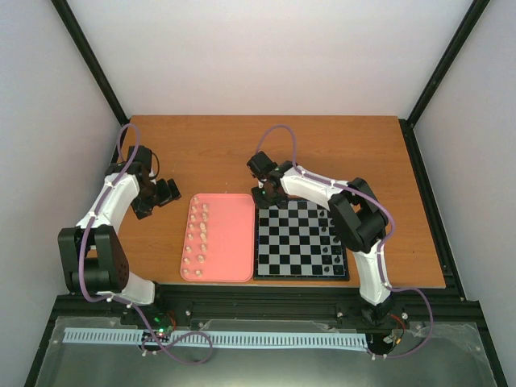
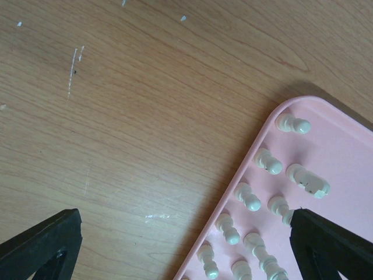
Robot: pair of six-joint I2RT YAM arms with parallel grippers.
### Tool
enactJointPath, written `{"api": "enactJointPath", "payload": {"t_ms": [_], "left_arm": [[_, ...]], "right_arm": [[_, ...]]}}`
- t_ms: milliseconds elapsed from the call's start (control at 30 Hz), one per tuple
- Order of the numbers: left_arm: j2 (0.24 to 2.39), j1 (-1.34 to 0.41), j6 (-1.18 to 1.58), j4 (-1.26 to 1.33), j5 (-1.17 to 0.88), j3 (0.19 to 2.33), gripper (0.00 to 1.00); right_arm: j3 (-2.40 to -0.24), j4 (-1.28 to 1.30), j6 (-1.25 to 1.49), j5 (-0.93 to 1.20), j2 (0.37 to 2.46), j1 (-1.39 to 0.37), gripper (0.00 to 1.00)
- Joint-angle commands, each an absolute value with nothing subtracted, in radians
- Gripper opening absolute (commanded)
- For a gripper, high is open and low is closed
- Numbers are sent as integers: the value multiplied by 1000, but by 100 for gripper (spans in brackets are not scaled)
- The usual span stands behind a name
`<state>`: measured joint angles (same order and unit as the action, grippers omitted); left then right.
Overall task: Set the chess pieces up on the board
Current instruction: Place the chess piece on the chessboard.
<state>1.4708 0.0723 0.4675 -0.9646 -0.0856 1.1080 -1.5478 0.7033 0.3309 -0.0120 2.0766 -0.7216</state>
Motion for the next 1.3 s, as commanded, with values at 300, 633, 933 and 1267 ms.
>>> {"api": "enactJointPath", "payload": {"t_ms": [300,633,933,1267], "left_arm": [[1447,81,468,-945,-99,1113,100],[1430,81,451,-953,-92,1125,100],[1372,80,419,-952,-119,1156,100],[1453,-42,379,-959,-173,1208,71]], "right_arm": [[-1549,745,317,-11,2078,-736,37],[-1561,769,286,-3,1972,-738,57],[-1526,846,235,-14,1778,-722,71],[-1504,866,172,40,1641,-474,69]]}}
